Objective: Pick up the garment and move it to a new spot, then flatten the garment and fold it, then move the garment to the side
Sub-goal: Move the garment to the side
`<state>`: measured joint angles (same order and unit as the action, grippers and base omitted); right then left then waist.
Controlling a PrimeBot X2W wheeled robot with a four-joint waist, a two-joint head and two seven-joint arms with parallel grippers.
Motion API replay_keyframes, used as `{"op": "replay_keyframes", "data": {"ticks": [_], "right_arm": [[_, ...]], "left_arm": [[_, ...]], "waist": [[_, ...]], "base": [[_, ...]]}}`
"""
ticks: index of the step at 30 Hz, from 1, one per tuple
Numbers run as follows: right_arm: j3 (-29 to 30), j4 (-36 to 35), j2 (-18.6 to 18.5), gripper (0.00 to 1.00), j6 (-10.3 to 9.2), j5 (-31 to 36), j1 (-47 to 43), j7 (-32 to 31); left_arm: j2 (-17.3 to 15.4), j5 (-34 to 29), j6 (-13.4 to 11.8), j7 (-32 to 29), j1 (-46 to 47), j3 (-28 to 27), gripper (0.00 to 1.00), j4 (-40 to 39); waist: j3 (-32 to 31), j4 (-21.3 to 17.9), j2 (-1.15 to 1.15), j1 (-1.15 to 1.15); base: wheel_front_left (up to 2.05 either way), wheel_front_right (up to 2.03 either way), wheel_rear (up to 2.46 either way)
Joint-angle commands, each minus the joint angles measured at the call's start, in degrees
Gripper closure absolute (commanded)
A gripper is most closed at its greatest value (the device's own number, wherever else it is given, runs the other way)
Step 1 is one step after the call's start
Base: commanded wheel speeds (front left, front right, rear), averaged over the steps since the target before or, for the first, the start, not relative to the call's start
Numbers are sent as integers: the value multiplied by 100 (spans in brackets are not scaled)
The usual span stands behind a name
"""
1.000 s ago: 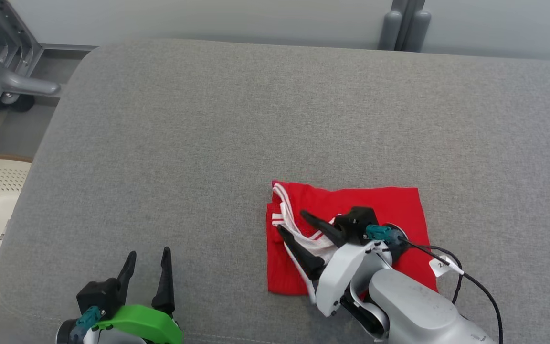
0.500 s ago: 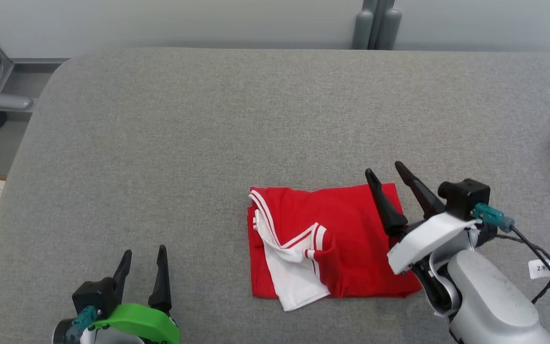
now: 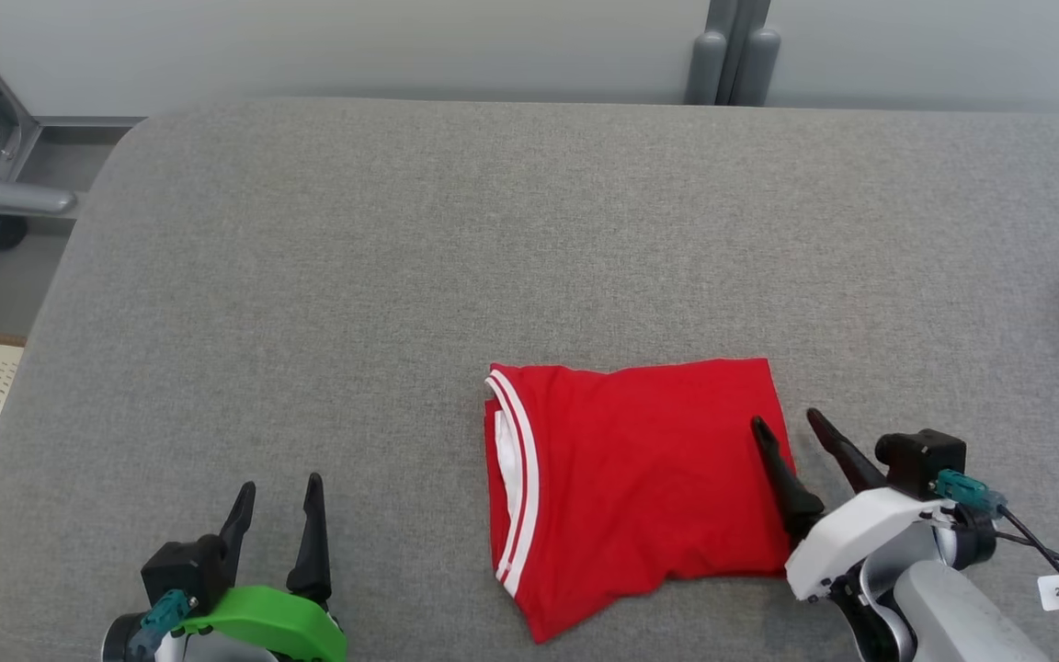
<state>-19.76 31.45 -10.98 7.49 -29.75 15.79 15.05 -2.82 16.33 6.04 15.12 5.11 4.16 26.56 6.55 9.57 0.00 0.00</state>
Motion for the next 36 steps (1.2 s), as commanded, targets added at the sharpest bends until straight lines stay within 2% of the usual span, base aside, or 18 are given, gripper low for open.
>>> {"op": "replay_keyframes", "data": {"ticks": [1,7,14,15,16,19,22,24,30,31,36], "right_arm": [[134,171,-33,0,-2,100,-15,13],[255,742,110,0,-2,169,215,13],[-365,1528,233,0,-2,-138,517,-18],[-460,1627,246,48,-2,-203,551,-25],[-522,1684,254,100,-2,-281,586,-25],[-542,1687,109,100,-2,-391,768,-14],[-232,1603,-109,100,-12,-296,893,9],[-17,1538,-91,100,-7,-206,892,10],[445,1343,26,100,-6,129,745,11],[445,1343,26,100,-6,129,745,11],[584,1260,172,100,-6,294,693,12]], "left_arm": [[-18,-36,9,0,-19,11,0,-20],[-19,-27,23,0,75,63,0,-98],[-19,-4,-5,0,111,136,0,-143],[-19,-14,-13,0,120,147,0,-160],[-18,-36,-13,0,138,158,0,-179],[-18,-39,-34,0,156,173,0,-231],[-17,-79,-28,0,141,181,0,-300],[-18,-109,-28,0,122,182,0,-332],[-16,-223,2,0,140,141,0,-421],[-16,-223,2,0,140,141,0,-421],[-19,-315,44,0,255,173,0,-483]], "waist": [[33,46,0,0],[142,156,0,0],[218,261,0,0],[220,273,0,0],[220,280,0,0],[205,261,0,0],[162,139,0,0],[126,4,0,0],[77,-787,0,0],[77,-787,0,0],[118,-1651,0,0]], "base": [[0,0,0],[0,0,0],[0,0,0],[0,0,0],[0,0,0],[0,0,0],[0,0,0],[0,0,0],[0,0,0],[0,0,0],[0,0,0]]}}
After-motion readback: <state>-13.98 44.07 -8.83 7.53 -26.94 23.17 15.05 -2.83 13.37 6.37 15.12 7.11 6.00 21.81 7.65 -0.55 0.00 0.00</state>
